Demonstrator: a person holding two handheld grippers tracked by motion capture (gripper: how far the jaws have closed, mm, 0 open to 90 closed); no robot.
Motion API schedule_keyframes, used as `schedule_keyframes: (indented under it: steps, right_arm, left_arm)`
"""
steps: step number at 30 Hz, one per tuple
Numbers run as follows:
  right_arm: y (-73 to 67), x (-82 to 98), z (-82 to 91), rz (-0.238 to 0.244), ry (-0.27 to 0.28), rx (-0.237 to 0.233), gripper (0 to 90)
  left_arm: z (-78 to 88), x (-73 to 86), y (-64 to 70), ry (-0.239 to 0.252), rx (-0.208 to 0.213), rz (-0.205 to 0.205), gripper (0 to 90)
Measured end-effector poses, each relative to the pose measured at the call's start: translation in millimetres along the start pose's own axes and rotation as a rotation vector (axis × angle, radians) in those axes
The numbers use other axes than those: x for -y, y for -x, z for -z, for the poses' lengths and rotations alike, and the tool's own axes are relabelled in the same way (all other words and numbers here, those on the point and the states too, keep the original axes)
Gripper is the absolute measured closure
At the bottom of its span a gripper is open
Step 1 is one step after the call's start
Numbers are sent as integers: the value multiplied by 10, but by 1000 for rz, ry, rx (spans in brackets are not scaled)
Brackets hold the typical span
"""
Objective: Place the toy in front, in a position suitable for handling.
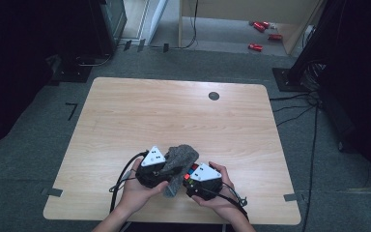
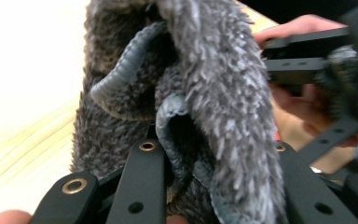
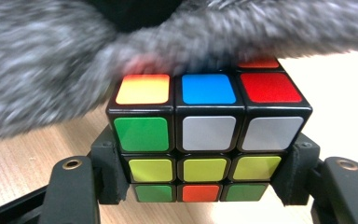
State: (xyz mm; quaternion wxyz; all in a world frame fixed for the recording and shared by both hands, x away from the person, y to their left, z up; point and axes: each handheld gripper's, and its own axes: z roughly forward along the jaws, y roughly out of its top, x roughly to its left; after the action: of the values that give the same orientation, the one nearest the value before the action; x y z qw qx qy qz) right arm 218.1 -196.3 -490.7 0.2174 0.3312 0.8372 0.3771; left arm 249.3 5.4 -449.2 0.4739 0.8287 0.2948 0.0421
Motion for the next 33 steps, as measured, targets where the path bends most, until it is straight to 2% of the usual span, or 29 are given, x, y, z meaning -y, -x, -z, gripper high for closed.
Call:
schedule_keyframes:
  steps: [1, 2, 4, 6, 9, 11, 12, 16, 17, 19, 21, 22, 24, 25, 27, 28, 29, 30, 33]
  right_arm:
    - [0, 0, 0, 0, 0, 0, 343]
    - [4, 2, -3, -4, 0, 4, 343]
    - [10, 10, -10, -14, -6, 11, 343]
    - [5, 12, -14, -10, -10, 16, 343]
    - [2, 1, -6, -6, -4, 14, 343]
    - [10, -5, 6, -1, 8, 9, 343]
    - [12, -7, 9, -6, 14, 4, 343]
    - [12, -8, 2, -15, 13, 2, 343]
    - [14, -5, -1, -16, 14, 3, 343]
    - [17, -3, 7, -12, 10, 13, 343]
    - [10, -5, 21, -15, 9, 18, 342]
    - [11, -6, 29, -14, 12, 17, 342]
    - [7, -10, 40, -13, 18, 10, 343]
    - [4, -14, 40, -15, 23, 4, 342]
    - [4, -18, 33, -14, 23, 3, 342]
    - [4, -15, 25, -22, 20, 5, 342]
    - [11, -10, 15, -19, 17, 8, 342]
    - [17, -4, 7, -20, 12, 12, 342]
    - [19, 6, -4, -20, 2, 21, 342]
  left_arm:
    - [0, 0, 0, 0, 0, 0, 736]
    - [-16, -1, 30, 3, 23, -1, 736]
    - [-36, 4, 61, -3, 6, -23, 736]
    - [-38, 6, 11, -8, -1, 3, 739]
    - [-21, 31, -113, -20, -48, 40, 742]
    - [3, 51, -182, -11, -31, 78, 742]
    - [14, 51, -183, -5, -15, 81, 742]
    - [7, 10, -19, 4, 30, 15, 737]
    - [-4, 3, 13, 1, 17, -3, 736]
    - [-14, 3, 3, -4, 2, 3, 737]
    - [-14, 23, -80, -20, -53, 22, 740]
    - [-1, 43, -140, -20, -55, 51, 740]
    - [25, 58, -181, -7, -15, 81, 742]
    - [30, 55, -160, 0, -3, 69, 742]
    - [22, 31, -75, -8, -20, 31, 739]
    - [9, 21, -39, -10, -15, 24, 739]
    - [-3, 15, -17, -8, 13, 27, 738]
    - [-14, 11, 7, -9, 24, 27, 737]
    - [-32, 12, 31, -21, 0, 10, 736]
